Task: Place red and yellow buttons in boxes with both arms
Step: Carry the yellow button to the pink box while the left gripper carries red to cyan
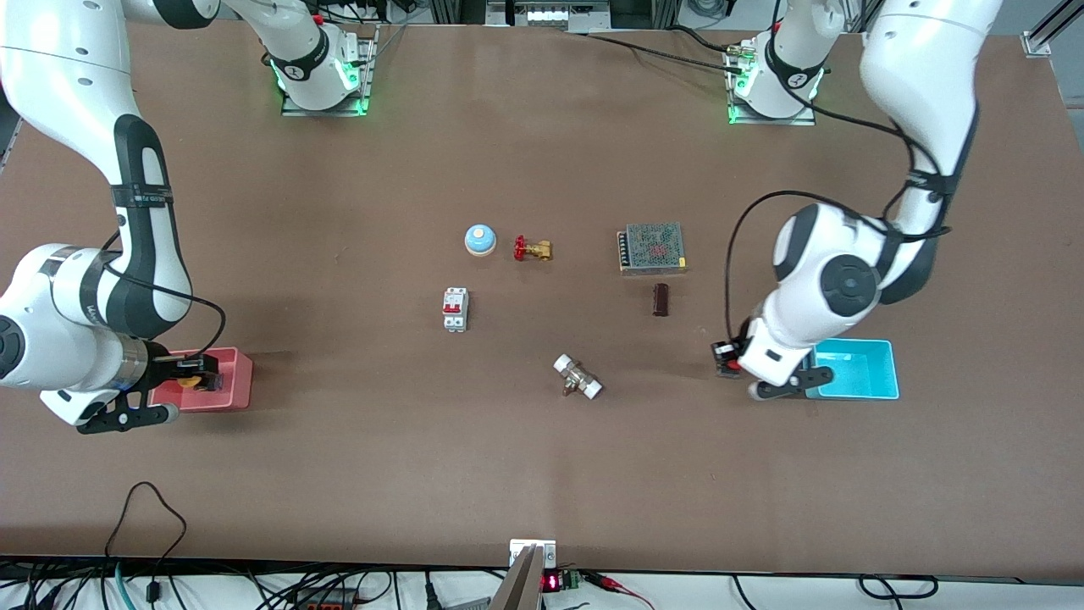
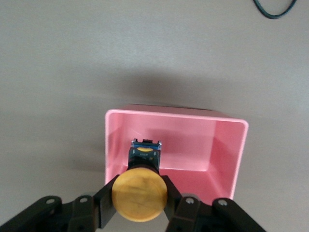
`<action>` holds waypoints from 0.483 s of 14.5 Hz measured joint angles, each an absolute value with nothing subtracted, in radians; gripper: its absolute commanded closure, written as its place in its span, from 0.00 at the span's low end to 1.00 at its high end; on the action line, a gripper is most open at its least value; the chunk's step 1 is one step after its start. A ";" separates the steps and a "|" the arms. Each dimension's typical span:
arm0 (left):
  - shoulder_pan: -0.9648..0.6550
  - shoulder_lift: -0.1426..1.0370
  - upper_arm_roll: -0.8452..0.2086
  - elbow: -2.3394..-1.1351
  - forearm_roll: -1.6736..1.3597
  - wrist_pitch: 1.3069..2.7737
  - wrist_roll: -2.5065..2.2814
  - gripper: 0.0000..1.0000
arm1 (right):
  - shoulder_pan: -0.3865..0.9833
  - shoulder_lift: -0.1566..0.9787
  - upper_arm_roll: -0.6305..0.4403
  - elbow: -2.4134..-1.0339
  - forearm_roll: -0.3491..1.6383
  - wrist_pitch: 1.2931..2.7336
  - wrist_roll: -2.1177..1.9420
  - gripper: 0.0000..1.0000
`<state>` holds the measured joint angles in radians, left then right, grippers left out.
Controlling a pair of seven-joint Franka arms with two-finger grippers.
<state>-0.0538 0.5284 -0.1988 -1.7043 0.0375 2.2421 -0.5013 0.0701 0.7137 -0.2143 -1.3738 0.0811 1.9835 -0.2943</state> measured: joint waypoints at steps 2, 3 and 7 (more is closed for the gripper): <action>-0.020 0.516 -0.198 -1.688 0.038 2.204 -0.452 0.73 | 0.055 0.714 -0.214 -1.373 0.077 1.983 -0.316 0.71; -0.004 0.513 -0.198 -1.677 0.038 2.186 -0.427 0.73 | 0.049 0.715 -0.214 -1.373 0.077 1.983 -0.323 0.70; 0.061 0.512 -0.196 -1.657 0.038 2.165 -0.323 0.73 | 0.042 0.736 -0.213 -1.373 0.077 1.989 -0.329 0.70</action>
<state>0.0612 0.5123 -0.1962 -1.6575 0.0377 2.1653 -0.3226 0.0418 0.7364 -0.2135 -1.3733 0.0768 1.9886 -0.3286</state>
